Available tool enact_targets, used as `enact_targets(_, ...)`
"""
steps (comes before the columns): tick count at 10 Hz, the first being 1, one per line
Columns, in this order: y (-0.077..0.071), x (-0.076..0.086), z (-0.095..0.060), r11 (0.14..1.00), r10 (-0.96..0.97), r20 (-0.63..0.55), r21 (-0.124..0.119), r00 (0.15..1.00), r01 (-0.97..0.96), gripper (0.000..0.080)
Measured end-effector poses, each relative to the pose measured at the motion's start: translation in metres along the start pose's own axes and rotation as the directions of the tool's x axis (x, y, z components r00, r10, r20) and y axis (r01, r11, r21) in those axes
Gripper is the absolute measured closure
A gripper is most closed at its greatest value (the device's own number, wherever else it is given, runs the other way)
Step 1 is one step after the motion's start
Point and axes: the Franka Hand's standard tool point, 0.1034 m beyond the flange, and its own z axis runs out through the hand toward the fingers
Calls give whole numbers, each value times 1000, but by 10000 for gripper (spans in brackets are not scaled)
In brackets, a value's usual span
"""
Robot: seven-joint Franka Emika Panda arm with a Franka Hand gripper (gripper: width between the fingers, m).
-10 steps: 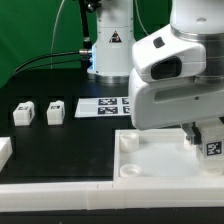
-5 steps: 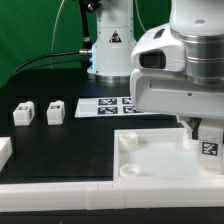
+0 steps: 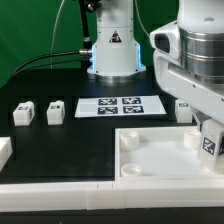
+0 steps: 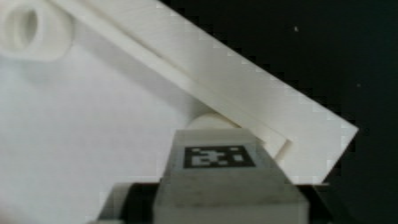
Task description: Assemble one leg
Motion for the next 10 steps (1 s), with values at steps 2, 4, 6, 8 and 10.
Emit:
enact_targets(2,-1,-1,0,986,164,8,4,986,-164,509)
enact_targets(4,-2,-1,0,986,168,9,6,986,-169,509)
enact_targets(6,-2,-2,0,989,149,9,5,989,-149,338)
enact_targets(8,-2,-3,0,993,114,8,5,993,-114,185)
enact_targets(10,0,-3,3,998,-57,7,-5,998,58,153)
